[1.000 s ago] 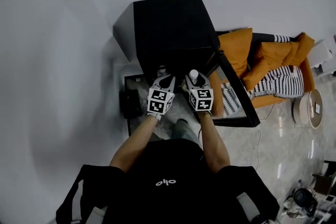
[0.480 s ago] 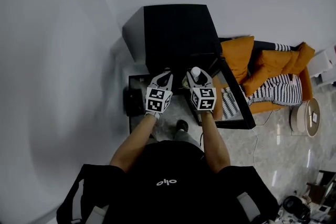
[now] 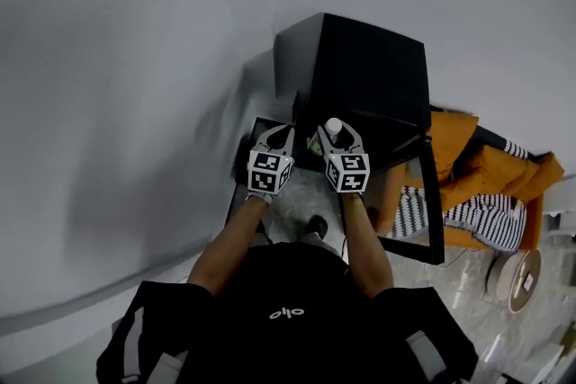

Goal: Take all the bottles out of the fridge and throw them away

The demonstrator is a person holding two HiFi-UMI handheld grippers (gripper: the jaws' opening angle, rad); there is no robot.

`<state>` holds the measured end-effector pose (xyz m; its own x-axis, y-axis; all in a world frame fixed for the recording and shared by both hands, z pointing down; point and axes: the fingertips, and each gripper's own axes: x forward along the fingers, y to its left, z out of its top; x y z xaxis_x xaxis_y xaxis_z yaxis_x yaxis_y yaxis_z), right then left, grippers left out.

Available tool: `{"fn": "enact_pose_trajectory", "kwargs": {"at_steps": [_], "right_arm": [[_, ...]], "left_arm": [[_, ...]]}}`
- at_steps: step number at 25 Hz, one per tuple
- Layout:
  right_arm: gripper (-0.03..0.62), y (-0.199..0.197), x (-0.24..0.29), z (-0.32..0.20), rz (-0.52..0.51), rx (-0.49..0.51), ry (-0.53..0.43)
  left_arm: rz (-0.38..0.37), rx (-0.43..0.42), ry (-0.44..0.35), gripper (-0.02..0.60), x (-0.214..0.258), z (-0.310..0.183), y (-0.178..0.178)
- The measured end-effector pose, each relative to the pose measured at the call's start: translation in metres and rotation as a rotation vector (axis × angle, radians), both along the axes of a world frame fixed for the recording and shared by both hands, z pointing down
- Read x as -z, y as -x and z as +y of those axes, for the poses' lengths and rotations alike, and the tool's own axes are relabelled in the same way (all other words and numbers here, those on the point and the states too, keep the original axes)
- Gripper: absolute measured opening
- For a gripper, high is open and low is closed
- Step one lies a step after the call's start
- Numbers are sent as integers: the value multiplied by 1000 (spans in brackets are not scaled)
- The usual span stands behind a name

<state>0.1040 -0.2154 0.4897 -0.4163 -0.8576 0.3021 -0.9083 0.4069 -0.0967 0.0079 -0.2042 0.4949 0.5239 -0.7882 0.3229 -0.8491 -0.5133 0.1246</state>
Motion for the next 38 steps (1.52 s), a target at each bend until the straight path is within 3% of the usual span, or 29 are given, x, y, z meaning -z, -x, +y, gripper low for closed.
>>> {"fn": "enact_pose_trajectory", "kwargs": {"at_steps": [9, 15, 21, 29, 38], "right_arm": [[199, 133, 0, -11, -7, 287, -4], [199, 183, -2, -5, -3, 400, 3], [199, 201, -9, -3, 2, 441, 18], [199, 213, -31, -4, 11, 469, 47], [199, 214, -89, -9, 32, 462, 133]], "left_arm": [[-7, 285, 5, 6, 0, 15, 126], [-4, 389, -4, 6, 3, 27, 170], [-1, 427, -3, 6, 0, 33, 186], [-11, 416, 27, 8, -18, 35, 195], [-13, 405, 115, 6, -70, 39, 206]]}}
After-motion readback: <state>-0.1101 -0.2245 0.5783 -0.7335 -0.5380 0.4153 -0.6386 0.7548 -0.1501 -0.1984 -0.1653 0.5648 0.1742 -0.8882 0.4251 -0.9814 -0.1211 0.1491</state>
